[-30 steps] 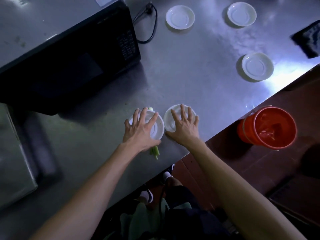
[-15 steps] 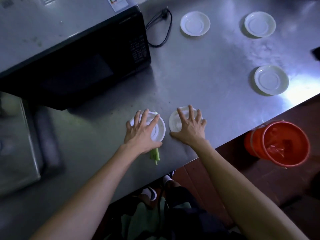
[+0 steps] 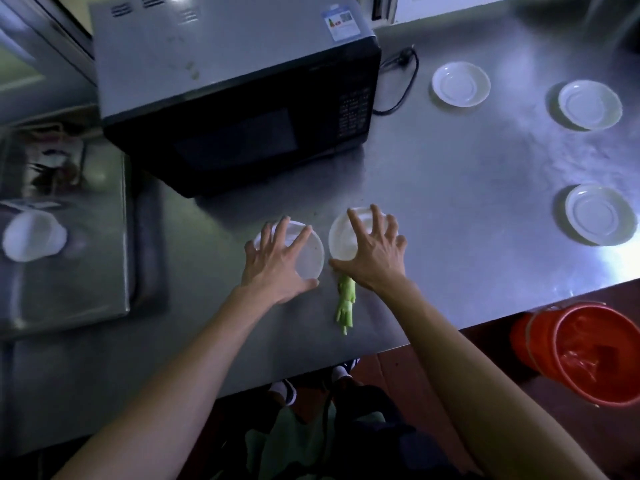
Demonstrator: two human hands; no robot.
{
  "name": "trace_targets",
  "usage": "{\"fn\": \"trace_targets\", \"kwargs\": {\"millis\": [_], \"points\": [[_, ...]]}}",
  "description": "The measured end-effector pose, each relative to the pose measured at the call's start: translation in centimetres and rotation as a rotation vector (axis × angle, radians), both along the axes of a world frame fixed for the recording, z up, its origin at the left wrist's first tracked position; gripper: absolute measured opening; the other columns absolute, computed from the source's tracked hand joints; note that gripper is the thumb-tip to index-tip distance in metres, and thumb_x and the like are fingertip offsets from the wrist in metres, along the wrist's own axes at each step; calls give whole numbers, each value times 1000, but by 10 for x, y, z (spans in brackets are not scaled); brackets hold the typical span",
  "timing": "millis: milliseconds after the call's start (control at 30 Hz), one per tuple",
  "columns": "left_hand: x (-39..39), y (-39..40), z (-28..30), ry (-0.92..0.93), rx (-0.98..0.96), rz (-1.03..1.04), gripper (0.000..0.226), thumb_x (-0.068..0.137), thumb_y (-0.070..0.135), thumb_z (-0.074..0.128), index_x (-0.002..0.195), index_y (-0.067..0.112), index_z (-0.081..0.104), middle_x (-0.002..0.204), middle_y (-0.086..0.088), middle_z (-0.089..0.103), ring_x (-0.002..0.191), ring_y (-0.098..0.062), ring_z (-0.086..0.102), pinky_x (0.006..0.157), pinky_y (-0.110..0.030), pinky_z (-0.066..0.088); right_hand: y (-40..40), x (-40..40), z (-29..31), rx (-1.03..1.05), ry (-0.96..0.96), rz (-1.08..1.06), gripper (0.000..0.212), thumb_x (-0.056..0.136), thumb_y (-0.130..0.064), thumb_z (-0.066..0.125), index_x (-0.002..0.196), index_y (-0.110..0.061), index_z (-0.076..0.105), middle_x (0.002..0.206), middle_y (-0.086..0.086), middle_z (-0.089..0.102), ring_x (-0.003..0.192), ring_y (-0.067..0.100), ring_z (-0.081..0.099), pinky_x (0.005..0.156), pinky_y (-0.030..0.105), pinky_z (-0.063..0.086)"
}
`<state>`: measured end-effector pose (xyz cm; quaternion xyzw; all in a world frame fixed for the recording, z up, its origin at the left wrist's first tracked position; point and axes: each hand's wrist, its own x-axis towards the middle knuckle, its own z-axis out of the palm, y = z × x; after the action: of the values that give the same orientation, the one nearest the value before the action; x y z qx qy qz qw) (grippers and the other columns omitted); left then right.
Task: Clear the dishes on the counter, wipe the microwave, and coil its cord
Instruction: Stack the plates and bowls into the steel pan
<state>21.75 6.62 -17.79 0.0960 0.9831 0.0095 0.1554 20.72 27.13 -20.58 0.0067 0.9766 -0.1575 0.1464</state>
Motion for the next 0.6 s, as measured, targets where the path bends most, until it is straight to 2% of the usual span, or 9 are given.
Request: {"fn": "trace_targets", "kwargs": {"millis": [233, 600], "points": [[14, -79, 7, 55, 39, 144, 114, 58, 80, 67, 151, 43, 13, 159, 0, 7, 145, -28, 9, 102, -61, 33, -69, -5, 15, 22, 31, 122, 110, 65, -79, 65, 152, -42, 8, 162, 5, 3, 145, 42, 8, 109, 62, 28], [33, -228, 32, 119, 145, 229, 113, 57, 77, 70, 150, 41, 16, 156, -1, 8, 145, -31, 10, 102, -62, 34, -207, 7, 50, 85, 69, 244, 110, 66, -79, 66, 153, -42, 10, 162, 4, 3, 145, 40, 10, 109, 61, 29]]}}
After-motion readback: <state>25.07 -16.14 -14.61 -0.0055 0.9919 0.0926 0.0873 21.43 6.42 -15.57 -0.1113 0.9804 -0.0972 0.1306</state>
